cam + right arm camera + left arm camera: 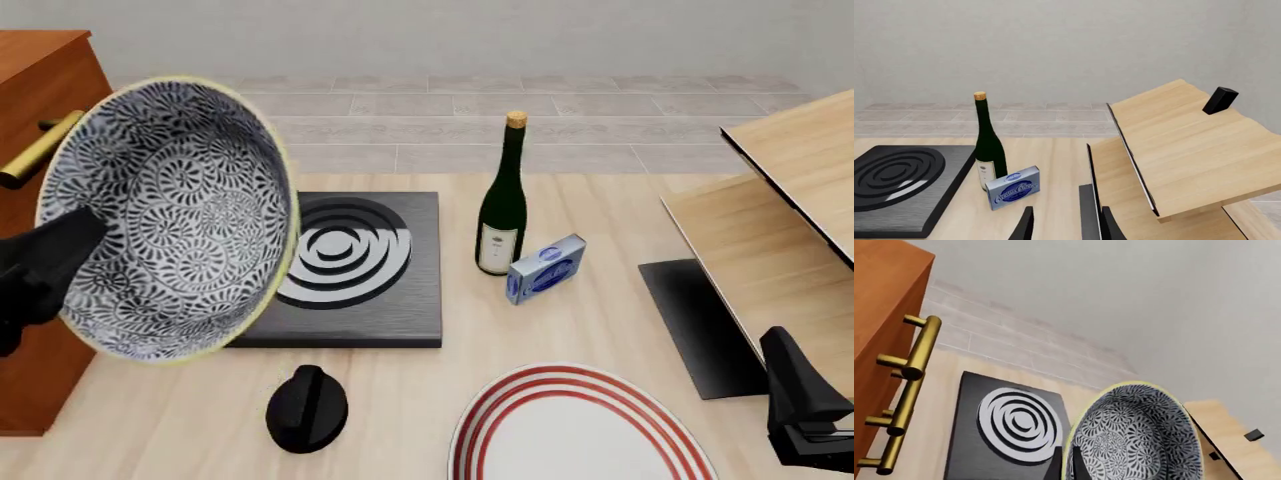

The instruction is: Put the bowl on the stove.

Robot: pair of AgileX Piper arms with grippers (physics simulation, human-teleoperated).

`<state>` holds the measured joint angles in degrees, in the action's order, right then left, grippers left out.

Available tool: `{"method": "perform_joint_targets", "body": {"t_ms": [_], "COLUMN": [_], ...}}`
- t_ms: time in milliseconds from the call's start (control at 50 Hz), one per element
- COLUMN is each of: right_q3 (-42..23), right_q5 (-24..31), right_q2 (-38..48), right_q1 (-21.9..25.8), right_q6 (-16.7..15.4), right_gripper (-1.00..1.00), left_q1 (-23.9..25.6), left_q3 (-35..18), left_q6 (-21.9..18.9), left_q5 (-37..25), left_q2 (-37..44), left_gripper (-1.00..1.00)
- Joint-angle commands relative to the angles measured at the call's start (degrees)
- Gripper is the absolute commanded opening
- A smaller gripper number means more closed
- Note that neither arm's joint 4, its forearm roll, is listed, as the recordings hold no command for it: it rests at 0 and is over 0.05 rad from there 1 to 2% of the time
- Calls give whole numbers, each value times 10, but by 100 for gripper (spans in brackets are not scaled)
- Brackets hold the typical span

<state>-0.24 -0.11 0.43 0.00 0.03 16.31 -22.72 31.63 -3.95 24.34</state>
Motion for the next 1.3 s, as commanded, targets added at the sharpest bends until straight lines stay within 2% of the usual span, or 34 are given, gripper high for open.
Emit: {"method": "perform_joint_targets", "body": {"t_ms": [20,40,60,80,100,180,260,320,340,360,380,440,460,480,520,560,620,640,780,960,1020,1040,1160,1300], "right_q3": [0,0,0,0,0,0,0,0,0,0,0,0,0,0,0,0,0,0,0,0,0,0,0,0], "right_q5": [0,0,0,0,0,0,0,0,0,0,0,0,0,0,0,0,0,0,0,0,0,0,0,0], "right_q2": [0,0,0,0,0,0,0,0,0,0,0,0,0,0,0,0,0,0,0,0,0,0,0,0], "right_q1": [0,0,0,0,0,0,0,0,0,0,0,0,0,0,0,0,0,0,0,0,0,0,0,0], "right_q6": [0,0,0,0,0,0,0,0,0,0,0,0,0,0,0,0,0,0,0,0,0,0,0,0], "right_gripper": [100,100,100,100,100,100,100,100,100,100,100,100,100,100,100,100,100,100,100,100,100,100,100,100], "left_q1": [7,7,-12,-12,-19,-26,-30,-34,-33,-27,-34,-28,-38,-40,-38,-54,-56,-52,-55,-47,-39,-44,-16,-4], "left_q3": [-32,-32,-15,-15,-38,-51,-93,-126,-143,-152,-169,-192,-208,-215,-246,-258,-285,-284,-290,-274,-266,-261,-252,-238], "left_q6": [49,49,111,111,78,69,50,39,23,31,11,17,-2,1,-22,-17,-49,-40,-66,-75,-97,-85,-101,-88], "left_q5": [68,68,111,113,122,148,150,131,117,111,97,82,70,68,43,37,15,18,15,33,42,50,49,56], "left_q2": [88,88,136,137,179,231,297,327,335,341,344,361,366,369,384,391,411,412,446,490,511,512,527,518], "left_gripper": [-100,-100,-100,-100,-100,-100,-100,-100,-100,-100,-100,-100,-100,-100,-100,-100,-100,-100,-100,-100,-100,-100,-100,-100]}}
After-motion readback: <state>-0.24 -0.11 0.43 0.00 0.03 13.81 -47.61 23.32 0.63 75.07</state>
